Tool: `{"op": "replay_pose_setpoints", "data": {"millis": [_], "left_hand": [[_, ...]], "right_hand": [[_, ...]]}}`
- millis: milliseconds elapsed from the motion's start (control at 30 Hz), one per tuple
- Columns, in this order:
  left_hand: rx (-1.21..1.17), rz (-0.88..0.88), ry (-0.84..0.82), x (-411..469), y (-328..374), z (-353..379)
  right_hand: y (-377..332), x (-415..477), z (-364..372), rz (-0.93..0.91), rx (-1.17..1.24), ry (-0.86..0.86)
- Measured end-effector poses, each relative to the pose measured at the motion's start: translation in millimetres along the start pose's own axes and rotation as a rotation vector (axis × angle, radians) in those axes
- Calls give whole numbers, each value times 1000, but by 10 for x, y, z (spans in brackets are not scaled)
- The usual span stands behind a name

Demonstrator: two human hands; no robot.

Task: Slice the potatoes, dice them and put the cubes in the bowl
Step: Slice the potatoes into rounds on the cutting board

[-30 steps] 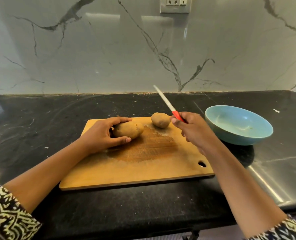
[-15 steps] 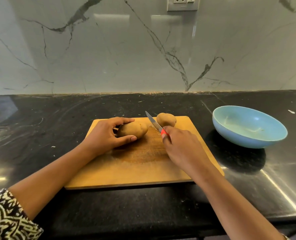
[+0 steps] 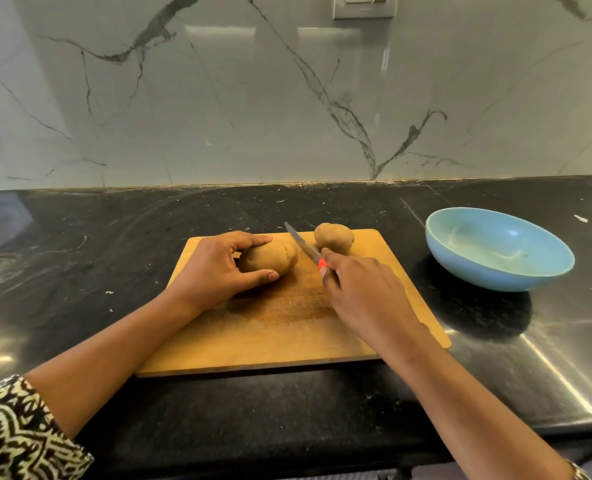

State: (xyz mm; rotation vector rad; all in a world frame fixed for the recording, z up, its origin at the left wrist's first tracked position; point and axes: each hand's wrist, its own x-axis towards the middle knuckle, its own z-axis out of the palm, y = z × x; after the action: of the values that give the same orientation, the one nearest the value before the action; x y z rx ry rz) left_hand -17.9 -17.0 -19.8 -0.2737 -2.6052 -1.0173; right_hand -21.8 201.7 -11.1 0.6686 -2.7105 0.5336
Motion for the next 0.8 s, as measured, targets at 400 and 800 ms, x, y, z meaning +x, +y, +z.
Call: {"op": "replay_pose_setpoints", "data": {"millis": [400, 800], "left_hand": [[-59, -52, -60, 3, -49, -132], [-78, -96, -10, -30, -82, -80]], "right_hand": [[300, 330, -121, 166, 8, -56], [-33, 6, -35, -37, 140, -79]]}}
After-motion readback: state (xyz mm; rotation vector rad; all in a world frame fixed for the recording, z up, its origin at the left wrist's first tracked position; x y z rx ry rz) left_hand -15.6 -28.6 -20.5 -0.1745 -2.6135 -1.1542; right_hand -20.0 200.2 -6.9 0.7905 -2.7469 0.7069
